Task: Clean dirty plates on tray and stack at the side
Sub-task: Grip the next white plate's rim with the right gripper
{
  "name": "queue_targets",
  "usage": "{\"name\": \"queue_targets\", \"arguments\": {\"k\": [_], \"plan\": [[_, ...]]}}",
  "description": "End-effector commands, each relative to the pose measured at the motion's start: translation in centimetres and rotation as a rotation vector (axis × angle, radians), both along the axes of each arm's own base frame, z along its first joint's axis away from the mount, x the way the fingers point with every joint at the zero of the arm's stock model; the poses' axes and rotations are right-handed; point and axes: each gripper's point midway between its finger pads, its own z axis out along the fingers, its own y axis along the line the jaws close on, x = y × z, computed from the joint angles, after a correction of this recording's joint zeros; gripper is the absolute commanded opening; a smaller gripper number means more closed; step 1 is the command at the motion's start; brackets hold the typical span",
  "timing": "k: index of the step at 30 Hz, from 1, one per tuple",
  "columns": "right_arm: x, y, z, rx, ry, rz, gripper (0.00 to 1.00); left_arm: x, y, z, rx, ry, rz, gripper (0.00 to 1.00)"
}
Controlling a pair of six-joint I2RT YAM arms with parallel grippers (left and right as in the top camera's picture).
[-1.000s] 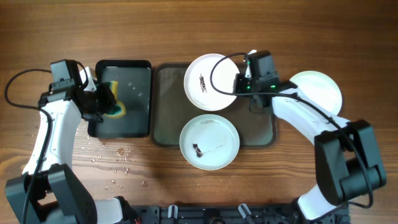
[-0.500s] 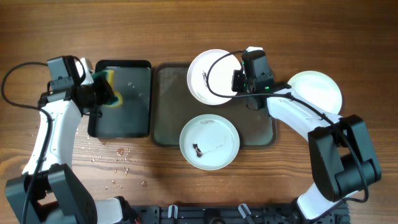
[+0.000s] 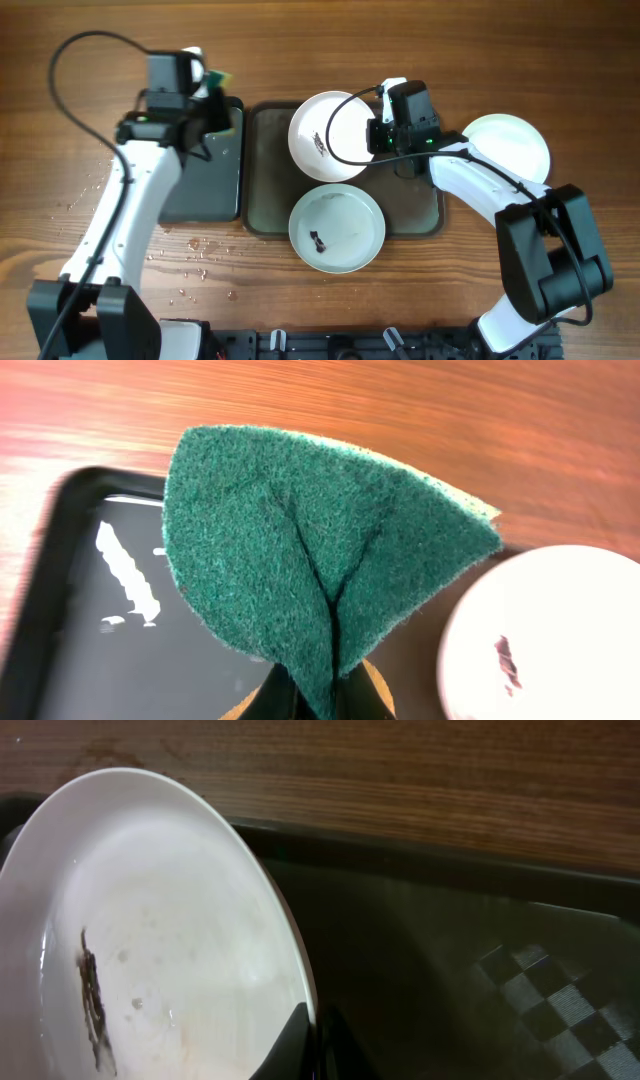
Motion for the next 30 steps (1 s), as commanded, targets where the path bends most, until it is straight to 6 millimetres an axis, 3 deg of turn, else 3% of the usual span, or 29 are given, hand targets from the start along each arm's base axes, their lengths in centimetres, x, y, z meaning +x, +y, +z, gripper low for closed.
{"name": "queue_targets", "arguments": {"k": [1,8,9,10,12,16,23,30], "plan": [[-0.7,0.6,-0.8,0.055,0.059,-0.019,0.04,0.2,-2.9,1.7,-0.005,-0.052,-0.016,0.04],[-1.3,0.5,-1.3,0.118,0.131,-0.111,0.05,-0.7,-7.4,1.6,-0.074,-0.045,-0.045,0.04],[-1.6,1.0,-1.2,0.142,0.145,-0.097,0.08,-0.8,-8.0,1.5,-0.074,-0.042,-0.060,0.04],[-1.8,1.4,-1.2,0.163,0.155,-0.079,0.18,-1.0,-8.5,1.3,-0.073,-0.037,-0.071,0.04],[-1.9,1.9,-1.0,0.181,0.159,-0.055,0.28,-1.2,-9.3,1.0,-0.071,-0.029,-0.090,0.04],[-0.8,0.9,-0.4,0.115,0.097,-0.014,0.45,-1.3,-10.2,0.0,-0.068,-0.007,-0.107,0.04],[0.5,-1.9,0.6,0.056,0.096,-0.005,0.45,-0.7,-10.6,-2.0,-0.112,0.039,-0.036,0.04],[-0.4,-0.5,0.7,0.118,0.117,0.114,0.30,0.0,-11.9,-3.8,-0.198,0.079,-0.006,0.04]]}}
